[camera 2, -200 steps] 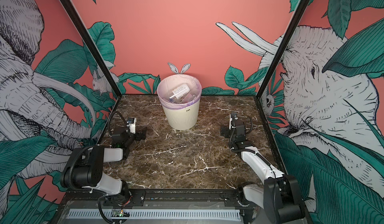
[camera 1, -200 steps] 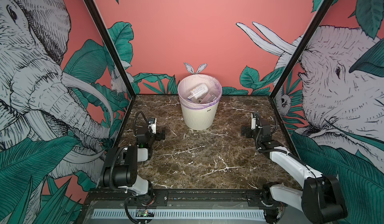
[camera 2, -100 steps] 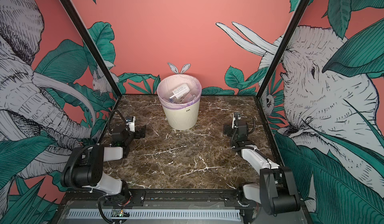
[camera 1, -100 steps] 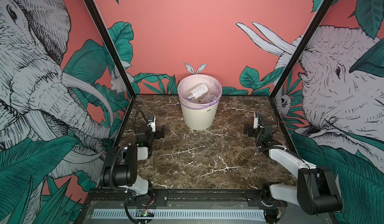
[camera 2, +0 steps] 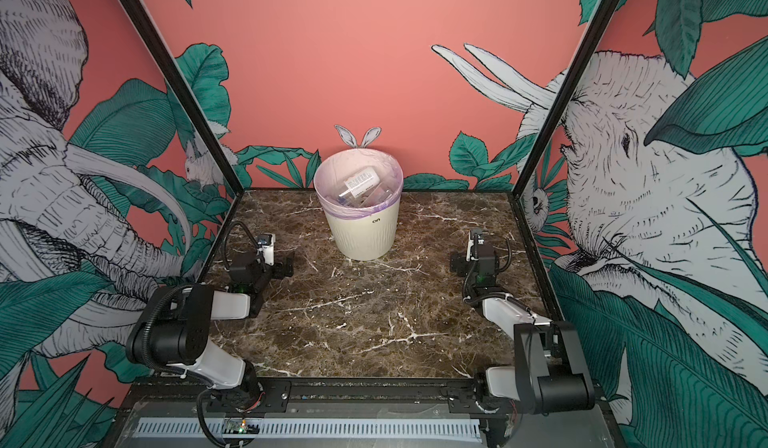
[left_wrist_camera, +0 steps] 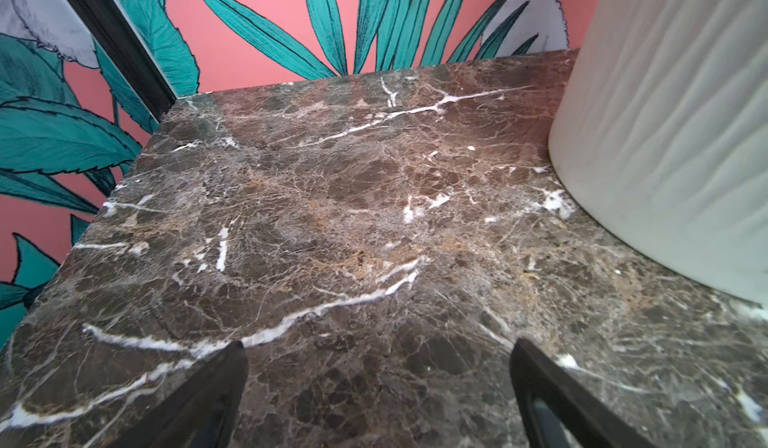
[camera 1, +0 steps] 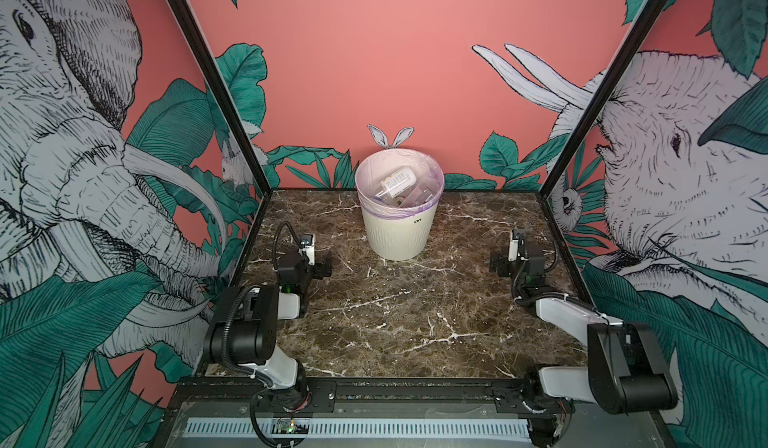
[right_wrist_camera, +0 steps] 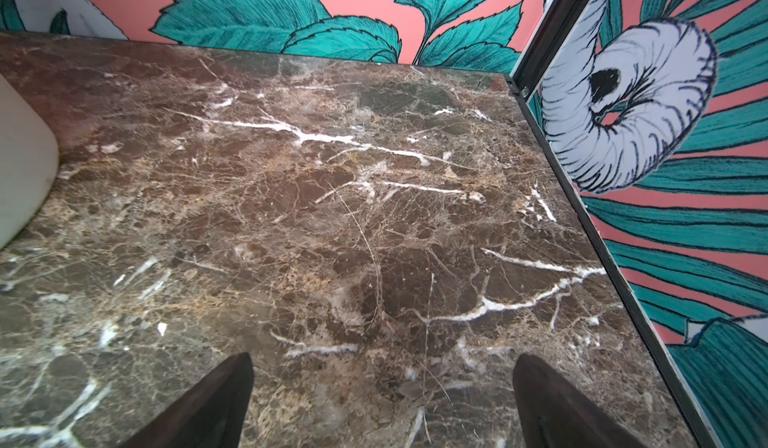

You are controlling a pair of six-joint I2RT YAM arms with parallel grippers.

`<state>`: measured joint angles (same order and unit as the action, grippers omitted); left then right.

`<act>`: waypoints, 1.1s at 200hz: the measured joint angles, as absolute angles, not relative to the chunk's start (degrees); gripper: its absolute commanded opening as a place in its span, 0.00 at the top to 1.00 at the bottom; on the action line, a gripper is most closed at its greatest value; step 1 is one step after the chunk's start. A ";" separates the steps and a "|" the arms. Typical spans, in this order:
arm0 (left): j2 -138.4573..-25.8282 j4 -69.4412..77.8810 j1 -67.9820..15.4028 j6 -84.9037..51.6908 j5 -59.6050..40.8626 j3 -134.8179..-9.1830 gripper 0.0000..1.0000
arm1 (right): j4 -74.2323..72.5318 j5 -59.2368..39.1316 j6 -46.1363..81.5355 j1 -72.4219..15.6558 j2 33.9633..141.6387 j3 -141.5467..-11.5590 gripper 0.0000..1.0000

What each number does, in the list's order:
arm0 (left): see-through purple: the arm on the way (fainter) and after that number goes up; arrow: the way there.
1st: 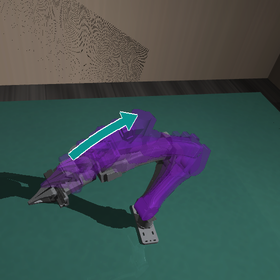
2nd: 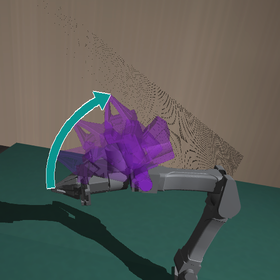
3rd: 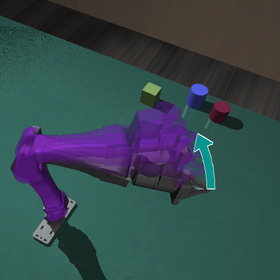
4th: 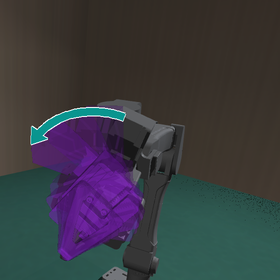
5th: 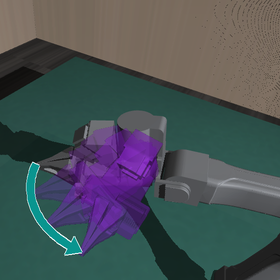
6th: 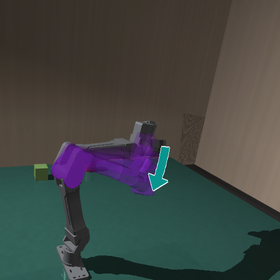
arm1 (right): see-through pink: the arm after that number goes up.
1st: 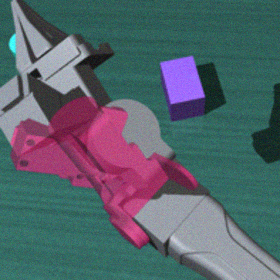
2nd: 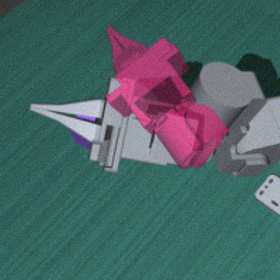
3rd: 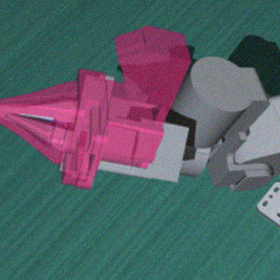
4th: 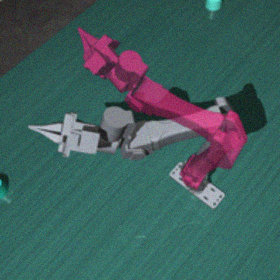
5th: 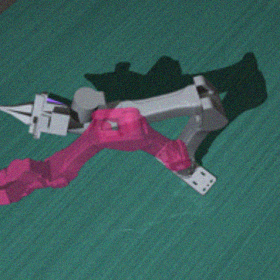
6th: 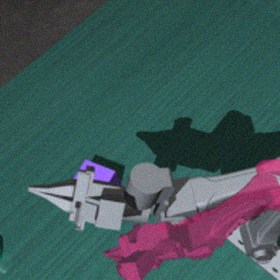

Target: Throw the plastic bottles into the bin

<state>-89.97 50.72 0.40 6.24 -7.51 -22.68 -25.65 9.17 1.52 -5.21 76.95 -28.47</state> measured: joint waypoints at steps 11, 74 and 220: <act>-89.97 50.63 0.40 6.26 -7.49 -22.68 0.00 | -27.73 9.19 0.82 -5.19 78.48 -27.99 0.00; -89.97 50.48 0.40 6.26 -6.98 -22.68 0.00 | -39.70 8.58 -1.78 -5.06 85.17 -24.32 0.00; -89.97 50.43 0.08 6.26 -6.44 -22.79 0.00 | -48.40 5.30 -0.51 -2.04 88.53 -23.11 0.01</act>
<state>-89.97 50.43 0.08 6.26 -6.44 -22.79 -48.40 5.30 -0.51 -2.04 88.53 -23.11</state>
